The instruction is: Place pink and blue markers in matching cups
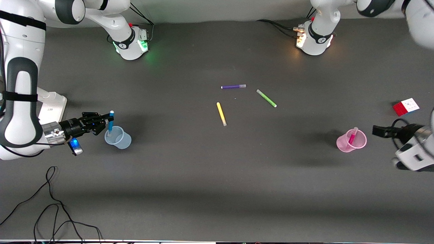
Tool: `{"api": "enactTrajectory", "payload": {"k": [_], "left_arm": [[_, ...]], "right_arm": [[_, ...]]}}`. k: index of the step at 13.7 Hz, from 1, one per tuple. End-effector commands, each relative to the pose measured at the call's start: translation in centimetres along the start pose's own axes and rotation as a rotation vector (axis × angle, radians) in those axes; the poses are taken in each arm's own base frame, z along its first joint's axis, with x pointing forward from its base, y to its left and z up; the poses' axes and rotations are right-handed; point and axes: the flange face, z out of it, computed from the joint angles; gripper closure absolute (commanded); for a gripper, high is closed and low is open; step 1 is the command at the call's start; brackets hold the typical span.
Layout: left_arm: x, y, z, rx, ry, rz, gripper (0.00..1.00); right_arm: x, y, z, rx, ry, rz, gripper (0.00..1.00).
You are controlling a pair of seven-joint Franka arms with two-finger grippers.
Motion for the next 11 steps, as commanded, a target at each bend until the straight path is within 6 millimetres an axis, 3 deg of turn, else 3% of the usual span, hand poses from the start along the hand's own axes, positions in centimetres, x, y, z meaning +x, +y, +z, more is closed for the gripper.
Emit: {"api": "enactTrajectory", "payload": {"k": [1, 4, 10, 11], "left_arm": [[-4.2, 1.1, -2.3, 0.016, 0.109, -0.008, 0.00], [-7.8, 2.3, -2.9, 0.004, 0.211, 0.000, 0.00], [-12.7, 5.3, -4.4, -0.038, 0.330, -0.035, 0.00], [-13.4, 6.1, -4.7, -0.040, 0.349, -0.038, 0.00]], "right_arm": [[1.5, 0.5, 0.9, 0.026, -0.010, -0.007, 1.00], [2.6, 0.9, 1.3, 0.027, 0.003, 0.002, 1.00], [3.4, 0.9, 1.5, 0.029, 0.011, 0.008, 1.00], [3.3, 0.8, 1.5, 0.029, 0.012, 0.008, 0.89]]}}
